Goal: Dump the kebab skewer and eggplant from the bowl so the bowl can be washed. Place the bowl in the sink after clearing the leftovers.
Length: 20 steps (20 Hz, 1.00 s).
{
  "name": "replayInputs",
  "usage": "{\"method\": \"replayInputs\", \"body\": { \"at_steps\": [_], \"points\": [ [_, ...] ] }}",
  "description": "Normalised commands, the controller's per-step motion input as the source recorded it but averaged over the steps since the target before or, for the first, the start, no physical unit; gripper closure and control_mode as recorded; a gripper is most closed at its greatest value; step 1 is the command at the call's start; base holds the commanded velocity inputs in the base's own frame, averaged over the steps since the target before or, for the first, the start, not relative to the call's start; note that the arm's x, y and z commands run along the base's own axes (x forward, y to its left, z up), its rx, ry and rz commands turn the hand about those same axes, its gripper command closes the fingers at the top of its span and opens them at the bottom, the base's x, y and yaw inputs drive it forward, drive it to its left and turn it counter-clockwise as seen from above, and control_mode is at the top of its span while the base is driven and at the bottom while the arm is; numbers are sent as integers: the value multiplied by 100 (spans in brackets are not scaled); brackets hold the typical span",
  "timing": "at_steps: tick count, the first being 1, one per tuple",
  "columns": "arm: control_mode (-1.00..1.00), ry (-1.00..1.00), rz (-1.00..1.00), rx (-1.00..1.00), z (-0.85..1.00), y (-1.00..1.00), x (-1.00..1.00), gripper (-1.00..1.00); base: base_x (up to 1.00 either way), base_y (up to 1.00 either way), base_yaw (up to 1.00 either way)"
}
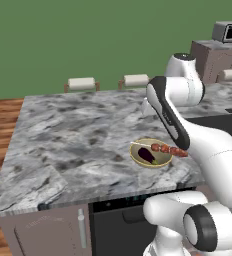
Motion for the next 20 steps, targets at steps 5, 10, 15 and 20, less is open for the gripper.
{"method": "replayInputs", "body": {
  "at_steps": [5, 10, 15, 20],
  "points": [
    [-100, -1, -4, 2, 0, -7, -17, -100, 0, 0, 0],
    [-100, 0, -10, 1, -10, -23, -42, -100, 0, 0, 0],
    [-100, 0, -22, 11, -42, -61, -53, -100, 0, 0, 0],
    [-100, 0, -33, 15, -73, -63, -28, -100, 0, 0, 0]
  ]
}}
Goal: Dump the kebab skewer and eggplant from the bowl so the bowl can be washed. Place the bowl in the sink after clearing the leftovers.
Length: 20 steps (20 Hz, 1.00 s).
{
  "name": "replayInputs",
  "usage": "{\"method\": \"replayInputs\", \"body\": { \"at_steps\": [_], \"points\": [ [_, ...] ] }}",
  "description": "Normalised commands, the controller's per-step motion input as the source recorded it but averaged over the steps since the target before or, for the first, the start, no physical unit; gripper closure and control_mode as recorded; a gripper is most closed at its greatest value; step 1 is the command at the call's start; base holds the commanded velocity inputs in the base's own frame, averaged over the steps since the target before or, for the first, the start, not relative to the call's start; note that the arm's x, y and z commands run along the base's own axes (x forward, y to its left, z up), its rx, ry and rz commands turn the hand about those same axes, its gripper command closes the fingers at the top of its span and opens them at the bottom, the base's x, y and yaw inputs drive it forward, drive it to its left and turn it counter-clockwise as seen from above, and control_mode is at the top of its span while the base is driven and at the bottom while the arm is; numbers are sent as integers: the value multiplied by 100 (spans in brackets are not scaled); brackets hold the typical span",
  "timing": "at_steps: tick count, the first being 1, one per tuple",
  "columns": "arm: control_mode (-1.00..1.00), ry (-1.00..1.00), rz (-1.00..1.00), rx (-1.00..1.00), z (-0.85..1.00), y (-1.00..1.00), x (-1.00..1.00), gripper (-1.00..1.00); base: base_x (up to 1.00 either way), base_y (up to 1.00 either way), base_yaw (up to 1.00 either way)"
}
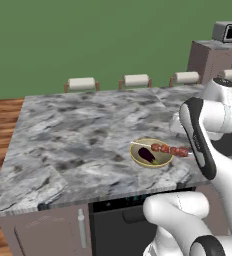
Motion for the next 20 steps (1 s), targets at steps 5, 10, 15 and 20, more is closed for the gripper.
{"method": "replayInputs", "body": {
  "at_steps": [5, 10, 15, 20],
  "points": [
    [-100, 1, -37, 19, -64, -34, -1, -100, 0, 0, 0],
    [-100, 8, -17, 7, -21, 0, 16, -100, 0, 0, 0],
    [-100, 27, -3, 0, -32, 15, 30, -100, 0, 0, 0],
    [-100, 28, 0, 0, -12, 10, 47, -100, 0, 0, 0]
  ]
}}
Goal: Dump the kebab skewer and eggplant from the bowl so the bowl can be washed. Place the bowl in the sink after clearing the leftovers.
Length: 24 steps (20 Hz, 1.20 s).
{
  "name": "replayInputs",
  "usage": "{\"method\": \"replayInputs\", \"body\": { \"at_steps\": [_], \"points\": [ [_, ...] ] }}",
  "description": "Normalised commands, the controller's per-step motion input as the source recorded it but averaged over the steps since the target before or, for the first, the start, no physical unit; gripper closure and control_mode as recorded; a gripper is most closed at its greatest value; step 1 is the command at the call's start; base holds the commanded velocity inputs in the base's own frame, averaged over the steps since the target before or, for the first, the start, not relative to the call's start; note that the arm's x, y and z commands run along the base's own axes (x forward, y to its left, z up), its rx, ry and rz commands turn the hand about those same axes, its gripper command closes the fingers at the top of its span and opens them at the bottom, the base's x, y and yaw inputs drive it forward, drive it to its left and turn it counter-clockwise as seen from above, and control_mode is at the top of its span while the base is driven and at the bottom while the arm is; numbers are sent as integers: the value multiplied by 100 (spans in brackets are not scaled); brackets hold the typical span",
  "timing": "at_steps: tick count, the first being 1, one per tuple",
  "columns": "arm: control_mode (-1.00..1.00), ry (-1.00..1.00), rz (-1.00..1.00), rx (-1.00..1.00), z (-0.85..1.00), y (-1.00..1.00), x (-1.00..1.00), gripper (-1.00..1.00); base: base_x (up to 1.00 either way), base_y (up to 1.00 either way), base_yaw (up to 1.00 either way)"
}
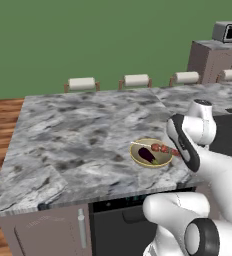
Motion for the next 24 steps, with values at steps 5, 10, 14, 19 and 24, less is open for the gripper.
{"method": "replayInputs", "body": {
  "at_steps": [5, 10, 14, 19, 24],
  "points": [
    [-100, 6, 0, 1, -34, 8, 4, -100, 0, 0, 0],
    [-100, -1, 0, 0, -62, 4, 0, -100, 0, 0, 0],
    [-100, -7, 0, 4, -43, 0, 9, -100, 0, 0, 0],
    [-100, -7, 0, 2, -26, 0, 25, -100, 0, 0, 0],
    [-100, -3, 0, 0, -9, 0, 29, -100, 0, 0, 0]
  ]
}}
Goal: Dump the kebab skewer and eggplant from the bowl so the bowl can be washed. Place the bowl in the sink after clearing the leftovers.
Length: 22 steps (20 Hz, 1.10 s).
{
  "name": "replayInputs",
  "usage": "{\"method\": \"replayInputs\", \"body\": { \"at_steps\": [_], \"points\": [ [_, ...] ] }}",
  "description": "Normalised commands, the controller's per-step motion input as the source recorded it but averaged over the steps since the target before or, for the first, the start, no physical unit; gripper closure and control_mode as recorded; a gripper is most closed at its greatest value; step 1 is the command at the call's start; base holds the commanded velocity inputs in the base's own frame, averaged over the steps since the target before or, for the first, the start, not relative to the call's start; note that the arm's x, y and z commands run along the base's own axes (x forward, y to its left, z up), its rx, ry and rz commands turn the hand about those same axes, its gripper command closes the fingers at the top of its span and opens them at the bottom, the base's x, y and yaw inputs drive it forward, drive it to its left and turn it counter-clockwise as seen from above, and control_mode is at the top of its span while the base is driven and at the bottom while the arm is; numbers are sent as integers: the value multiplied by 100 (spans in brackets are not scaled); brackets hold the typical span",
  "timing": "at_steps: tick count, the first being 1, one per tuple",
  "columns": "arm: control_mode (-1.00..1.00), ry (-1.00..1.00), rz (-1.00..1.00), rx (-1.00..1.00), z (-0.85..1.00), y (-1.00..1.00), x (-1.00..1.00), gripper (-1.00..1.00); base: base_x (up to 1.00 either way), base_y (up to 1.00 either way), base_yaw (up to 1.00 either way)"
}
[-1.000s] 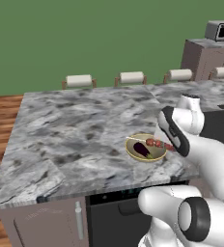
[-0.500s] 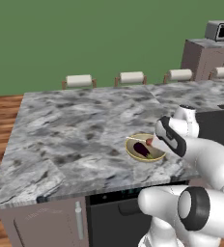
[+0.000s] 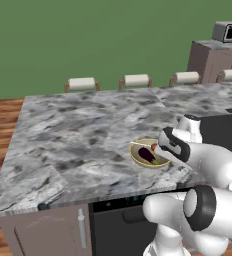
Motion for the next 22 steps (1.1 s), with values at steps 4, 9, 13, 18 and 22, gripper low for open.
{"method": "replayInputs", "body": {
  "at_steps": [4, 9, 13, 18, 22],
  "points": [
    [-100, 0, 0, 0, -7, 2, 37, -100, 0, 0, 0],
    [-100, 0, 0, 0, -18, 0, 25, -100, 0, 0, 0],
    [-100, 0, 0, 0, -39, 0, 0, -100, 0, 0, 0],
    [-100, -1, 0, 0, -21, 4, 14, 100, 0, 0, 0],
    [-100, 0, 0, 0, -1, 0, 3, 100, 0, 0, 0]
  ]
}}
